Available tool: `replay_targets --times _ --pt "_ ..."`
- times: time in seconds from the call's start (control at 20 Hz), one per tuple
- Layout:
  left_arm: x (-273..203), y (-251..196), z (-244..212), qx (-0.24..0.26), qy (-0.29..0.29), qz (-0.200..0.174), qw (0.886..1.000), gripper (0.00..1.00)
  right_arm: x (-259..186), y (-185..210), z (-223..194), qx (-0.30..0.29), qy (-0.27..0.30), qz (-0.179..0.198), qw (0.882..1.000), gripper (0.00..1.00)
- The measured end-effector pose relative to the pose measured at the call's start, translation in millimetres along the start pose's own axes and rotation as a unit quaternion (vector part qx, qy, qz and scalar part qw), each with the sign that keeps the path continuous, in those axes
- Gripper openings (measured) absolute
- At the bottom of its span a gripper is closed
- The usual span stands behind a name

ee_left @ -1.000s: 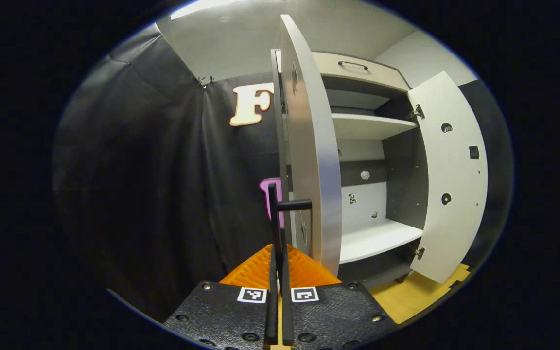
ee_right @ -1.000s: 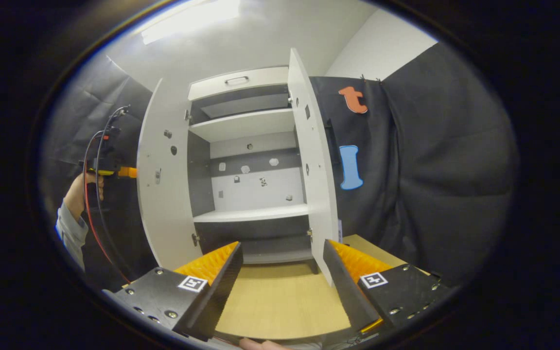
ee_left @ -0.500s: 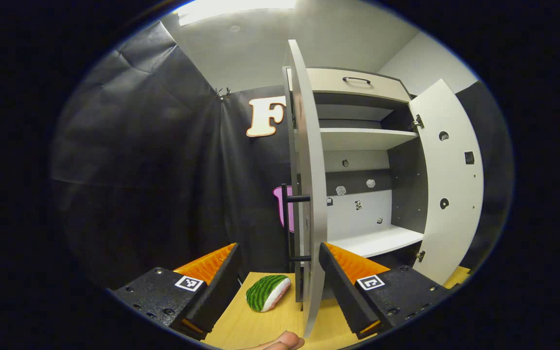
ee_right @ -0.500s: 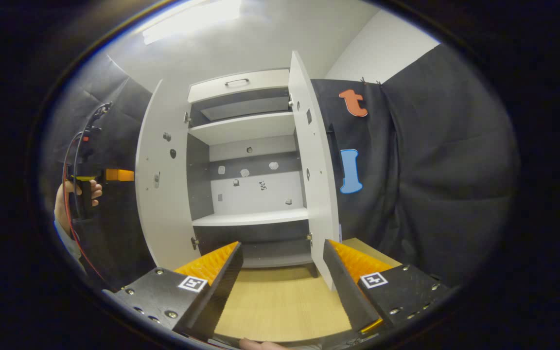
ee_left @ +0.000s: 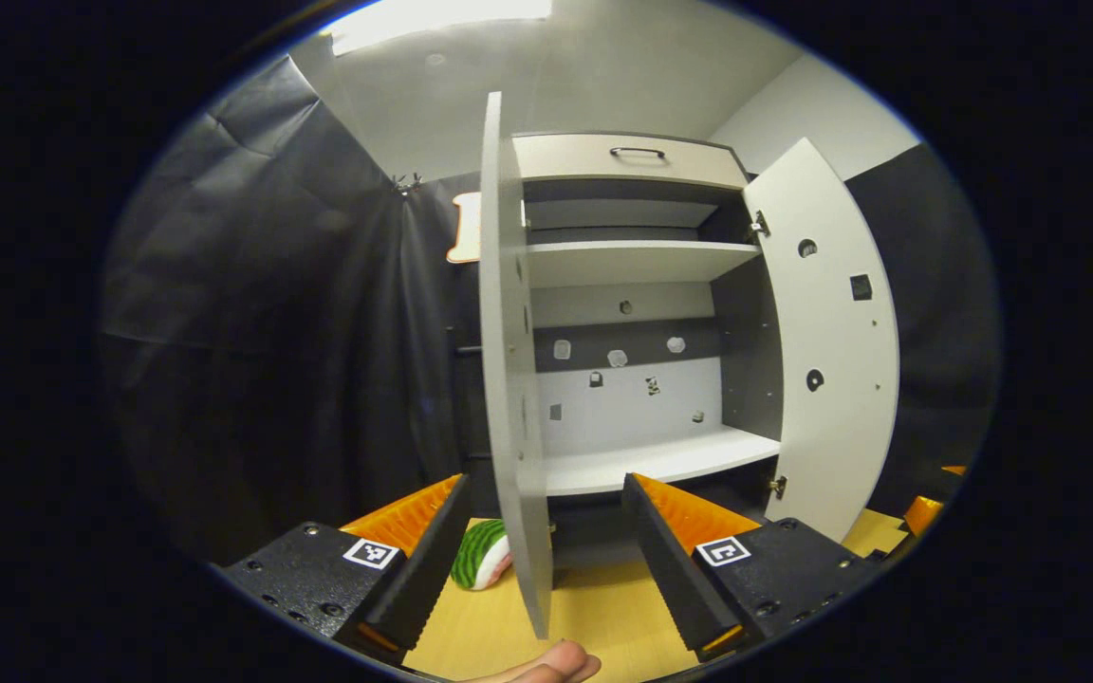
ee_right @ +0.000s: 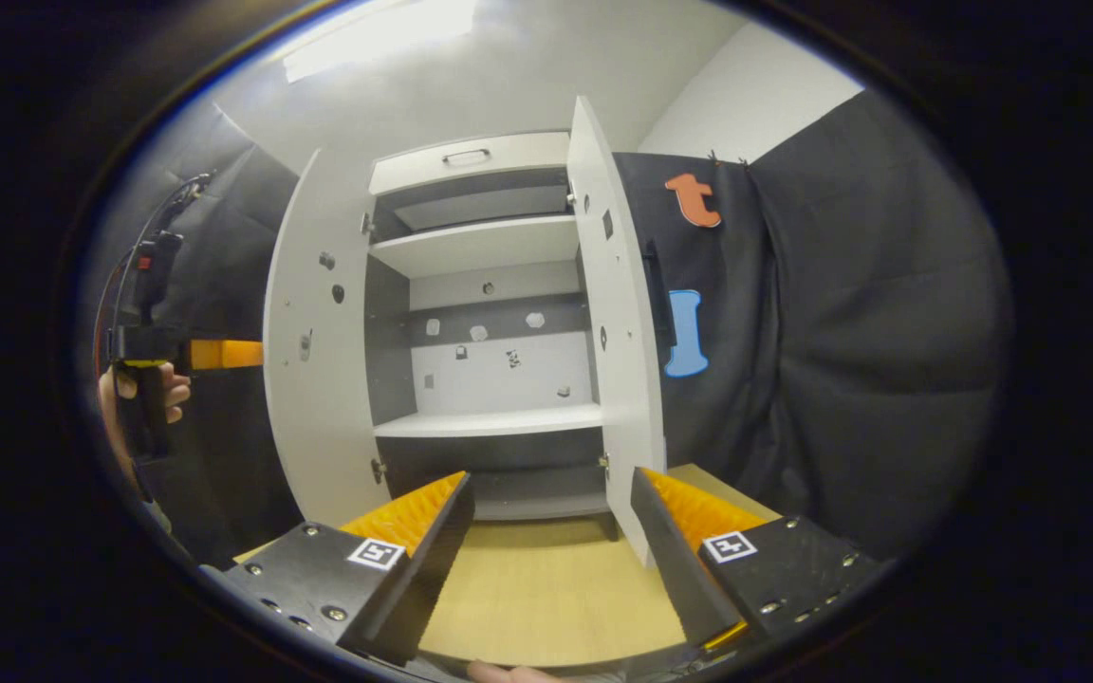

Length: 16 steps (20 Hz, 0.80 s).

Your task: Open the right door of the double-door shoe cabinet with the right hand, and open the left door with the left hand.

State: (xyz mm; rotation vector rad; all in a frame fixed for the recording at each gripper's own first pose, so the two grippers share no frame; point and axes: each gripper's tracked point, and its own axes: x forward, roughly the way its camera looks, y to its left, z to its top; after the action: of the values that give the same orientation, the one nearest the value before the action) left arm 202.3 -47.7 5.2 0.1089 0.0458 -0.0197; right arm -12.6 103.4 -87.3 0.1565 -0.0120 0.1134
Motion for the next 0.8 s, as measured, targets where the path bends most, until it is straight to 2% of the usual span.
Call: replay_targets --times 0.05,0.1,0.15,0.4,0.45,0.7,0.8 --pt "-1.7 -5.2 -1.3 0.000 0.002 -0.010 1.000 0.98 0.8 -0.8 1.8 0.001 -0.001 0.000 1.000 0.93" --pt "-3.7 -9.2 -2.8 -0.001 0.004 -0.018 1.000 0.99 1.8 -0.6 4.4 0.000 -0.003 0.000 1.000 0.98" --pt "-4.1 -12.8 -3.9 -0.004 0.005 -0.021 1.000 1.00 3.1 -0.6 8.9 -0.002 -0.006 0.001 1.000 0.94" --pt "-4.4 -22.9 -4.9 -0.025 -0.003 -0.014 1.000 0.98 14.7 5.9 36.4 -0.024 -0.020 0.013 0.999 0.94" --pt "-5.7 -27.5 -4.7 -0.033 -0.006 -0.016 0.999 0.98 16.1 8.5 41.4 -0.027 -0.022 0.019 0.999 0.98" --pt "-8.7 -38.6 -11.8 -0.048 -0.003 -0.026 0.999 0.98 26.1 19.9 46.2 -0.020 -0.014 0.033 0.999 0.98" --pt "-11.9 -41.0 -15.5 -0.036 0.002 -0.034 0.999 0.98 30.3 21.7 43.0 -0.025 -0.008 0.033 0.999 0.98"
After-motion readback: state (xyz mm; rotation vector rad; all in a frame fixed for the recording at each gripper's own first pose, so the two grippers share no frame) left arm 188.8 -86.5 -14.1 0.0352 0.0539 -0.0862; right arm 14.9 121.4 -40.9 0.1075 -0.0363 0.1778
